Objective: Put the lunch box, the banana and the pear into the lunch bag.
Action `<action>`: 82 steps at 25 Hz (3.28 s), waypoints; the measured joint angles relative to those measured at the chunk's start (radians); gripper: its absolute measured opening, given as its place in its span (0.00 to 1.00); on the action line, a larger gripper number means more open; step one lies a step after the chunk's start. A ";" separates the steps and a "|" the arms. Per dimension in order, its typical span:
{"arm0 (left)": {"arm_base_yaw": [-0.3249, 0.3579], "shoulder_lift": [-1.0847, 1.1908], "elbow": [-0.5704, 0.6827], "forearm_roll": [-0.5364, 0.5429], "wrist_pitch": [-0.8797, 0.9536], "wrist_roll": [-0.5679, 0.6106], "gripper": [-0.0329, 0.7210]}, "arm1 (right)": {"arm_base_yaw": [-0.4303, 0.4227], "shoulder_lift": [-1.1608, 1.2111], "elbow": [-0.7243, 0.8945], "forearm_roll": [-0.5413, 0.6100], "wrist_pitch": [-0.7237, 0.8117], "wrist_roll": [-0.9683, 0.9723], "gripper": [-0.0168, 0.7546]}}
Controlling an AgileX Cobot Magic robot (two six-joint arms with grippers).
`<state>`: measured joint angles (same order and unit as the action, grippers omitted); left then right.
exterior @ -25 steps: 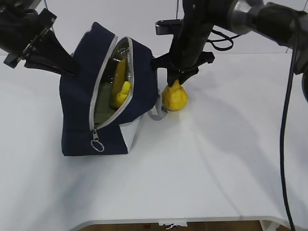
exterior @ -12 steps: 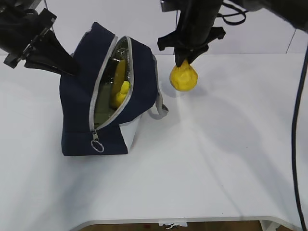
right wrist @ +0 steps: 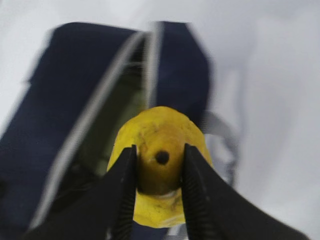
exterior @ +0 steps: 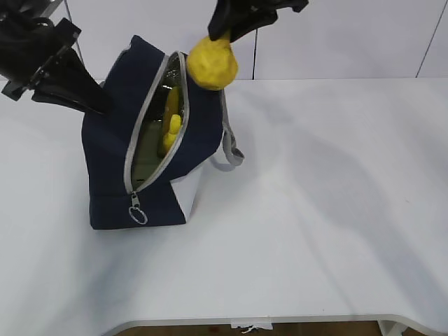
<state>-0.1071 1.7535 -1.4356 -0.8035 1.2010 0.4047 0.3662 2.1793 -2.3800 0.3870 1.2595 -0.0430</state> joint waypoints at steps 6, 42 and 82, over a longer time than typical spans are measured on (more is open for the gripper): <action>0.000 0.000 0.000 0.000 0.000 0.000 0.06 | 0.000 0.037 0.000 0.158 0.000 -0.063 0.30; 0.000 -0.013 -0.003 0.008 0.005 0.000 0.06 | 0.041 0.079 0.022 -0.124 -0.011 -0.043 0.73; -0.233 0.049 -0.002 -0.302 -0.247 0.010 0.06 | 0.035 -0.174 0.262 -0.387 0.017 0.009 0.03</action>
<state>-0.3400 1.8027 -1.4373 -1.1052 0.9535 0.4146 0.4008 2.0050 -2.1178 0.0000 1.2767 -0.0336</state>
